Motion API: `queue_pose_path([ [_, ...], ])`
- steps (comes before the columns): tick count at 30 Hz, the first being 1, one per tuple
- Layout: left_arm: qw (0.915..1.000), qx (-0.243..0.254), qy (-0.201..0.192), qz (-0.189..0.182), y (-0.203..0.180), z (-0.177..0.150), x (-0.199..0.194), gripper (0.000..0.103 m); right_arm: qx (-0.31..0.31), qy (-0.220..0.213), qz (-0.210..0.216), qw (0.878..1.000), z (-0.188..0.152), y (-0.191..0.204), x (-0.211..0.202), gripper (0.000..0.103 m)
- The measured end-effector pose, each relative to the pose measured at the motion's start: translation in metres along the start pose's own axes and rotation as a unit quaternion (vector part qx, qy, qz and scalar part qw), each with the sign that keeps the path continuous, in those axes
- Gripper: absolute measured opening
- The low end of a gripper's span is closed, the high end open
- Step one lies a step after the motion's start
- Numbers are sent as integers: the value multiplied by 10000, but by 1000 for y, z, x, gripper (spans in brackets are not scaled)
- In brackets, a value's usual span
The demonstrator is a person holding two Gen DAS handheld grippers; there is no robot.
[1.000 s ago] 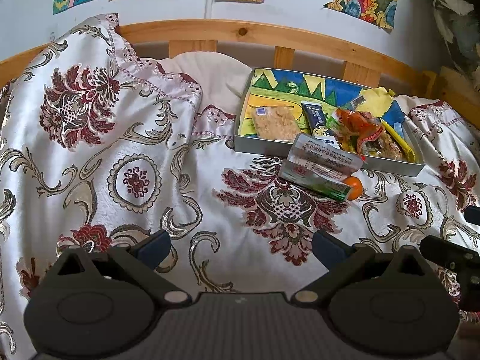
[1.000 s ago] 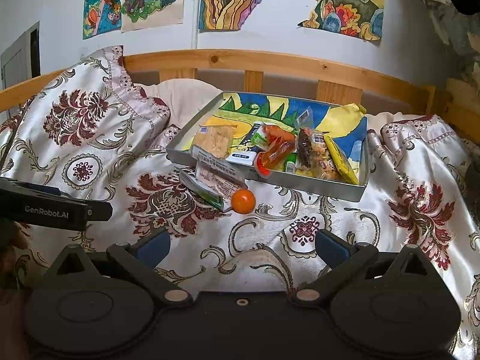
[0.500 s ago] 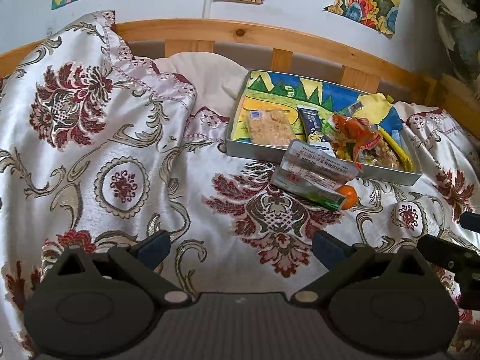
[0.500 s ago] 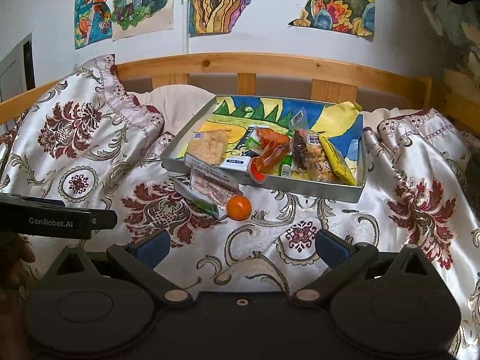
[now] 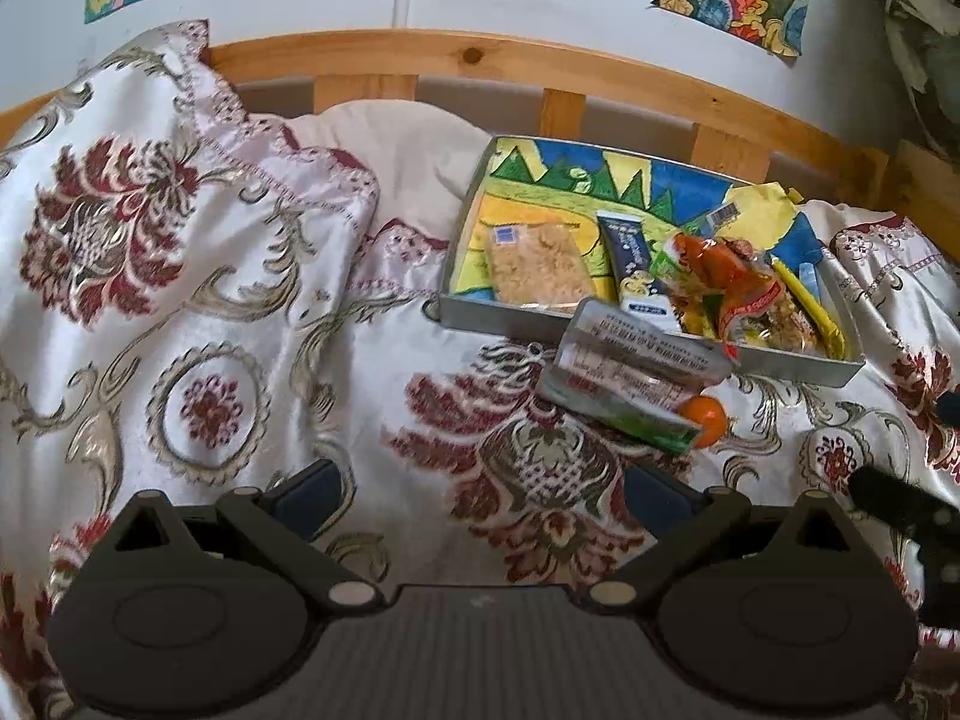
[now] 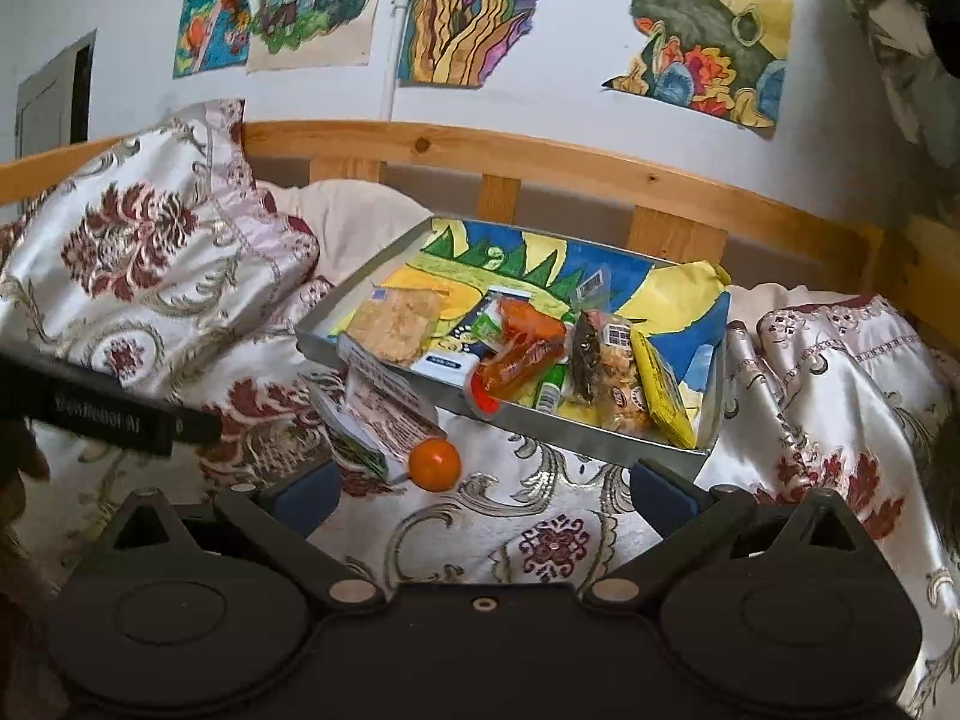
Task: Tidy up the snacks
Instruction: 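Lift both tools away from the tray and pause above the bed, then move the left tool to the green-and-white snack pack while the right tool approaches the mandarin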
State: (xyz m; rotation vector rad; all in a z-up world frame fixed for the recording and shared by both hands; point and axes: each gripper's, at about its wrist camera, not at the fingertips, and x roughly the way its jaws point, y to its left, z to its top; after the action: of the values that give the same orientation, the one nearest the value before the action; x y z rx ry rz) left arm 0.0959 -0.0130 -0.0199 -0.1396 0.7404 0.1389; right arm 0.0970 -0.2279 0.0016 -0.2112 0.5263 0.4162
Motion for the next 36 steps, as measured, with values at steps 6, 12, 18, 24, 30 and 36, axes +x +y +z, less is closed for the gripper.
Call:
queue_pose_path([
  [6, 9999, 116, -47, -65, -12, 8, 11, 102, 108, 7, -18, 9999, -2, -13, 16, 102],
  [12, 9998, 163, -15, -68, -19, 13, 23, 102, 246, 172, -70, 9995, -3, -23, 35, 102],
  [18, 9998, 192, 7, -20, -22, 15, 33, 102, 269, 231, -20, 9994, -4, -28, 47, 102],
  [24, 9997, 249, -19, -69, -23, 15, 39, 102, 68, 154, -5, 9999, -4, -32, 58, 102],
  [30, 9995, 267, 25, -165, -24, 12, 49, 102, -125, 147, 190, 9996, -6, -34, 72, 102],
  [36, 9984, -178, 203, -506, -20, 14, 52, 102, -470, 190, 408, 9979, -11, -25, 82, 101],
])
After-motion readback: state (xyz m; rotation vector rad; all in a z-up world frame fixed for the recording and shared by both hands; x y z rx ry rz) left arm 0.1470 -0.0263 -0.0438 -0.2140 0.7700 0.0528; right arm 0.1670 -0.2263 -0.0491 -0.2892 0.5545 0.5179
